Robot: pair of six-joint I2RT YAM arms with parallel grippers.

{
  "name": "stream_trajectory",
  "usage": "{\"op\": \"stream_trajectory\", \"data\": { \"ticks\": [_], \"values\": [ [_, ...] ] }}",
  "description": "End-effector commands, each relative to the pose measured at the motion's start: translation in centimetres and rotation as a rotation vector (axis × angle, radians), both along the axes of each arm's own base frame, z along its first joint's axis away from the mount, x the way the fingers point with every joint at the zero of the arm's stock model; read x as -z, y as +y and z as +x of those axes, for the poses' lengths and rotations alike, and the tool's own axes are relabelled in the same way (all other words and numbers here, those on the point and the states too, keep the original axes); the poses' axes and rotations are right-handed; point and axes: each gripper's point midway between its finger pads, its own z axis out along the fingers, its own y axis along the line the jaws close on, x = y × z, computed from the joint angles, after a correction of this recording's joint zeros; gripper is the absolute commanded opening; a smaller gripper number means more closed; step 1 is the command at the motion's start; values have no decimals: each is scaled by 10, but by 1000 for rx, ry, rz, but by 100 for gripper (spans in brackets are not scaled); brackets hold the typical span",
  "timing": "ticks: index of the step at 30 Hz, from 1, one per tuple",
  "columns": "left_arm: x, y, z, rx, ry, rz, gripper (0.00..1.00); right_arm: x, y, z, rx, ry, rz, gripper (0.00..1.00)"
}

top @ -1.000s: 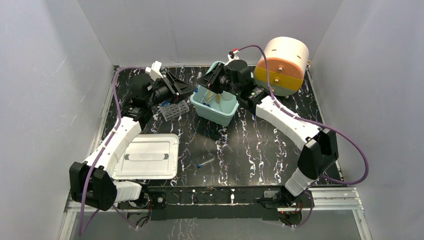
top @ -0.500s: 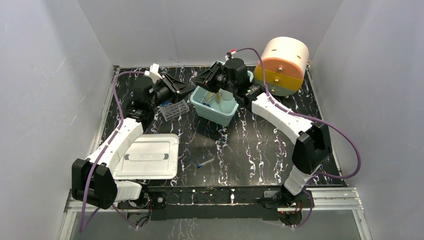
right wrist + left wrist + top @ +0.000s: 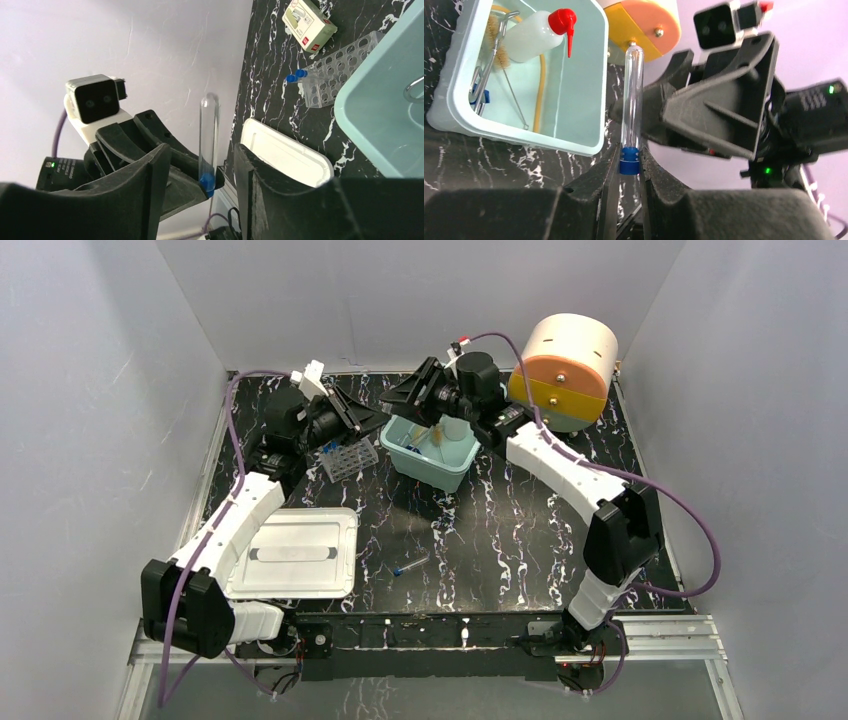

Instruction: Organize the chemistry lab equipment

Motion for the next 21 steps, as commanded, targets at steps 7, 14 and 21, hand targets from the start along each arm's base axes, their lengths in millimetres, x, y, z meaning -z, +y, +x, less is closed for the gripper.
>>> {"op": "stream_trajectory", "data": {
  "ticks": [7,14,21],
  "values": [
    [-4,-7,-47,331,-186,266,9,-31,-23,-13,-273,-78,-16,59],
    [-11,-15,-61,452,-198,234,9,-27,-38,-23,-322,-52,-33,62],
    [-13,-16,-69,493,-203,227,9,-34,-37,-40,-424,-11,31,52]
  ]
}}
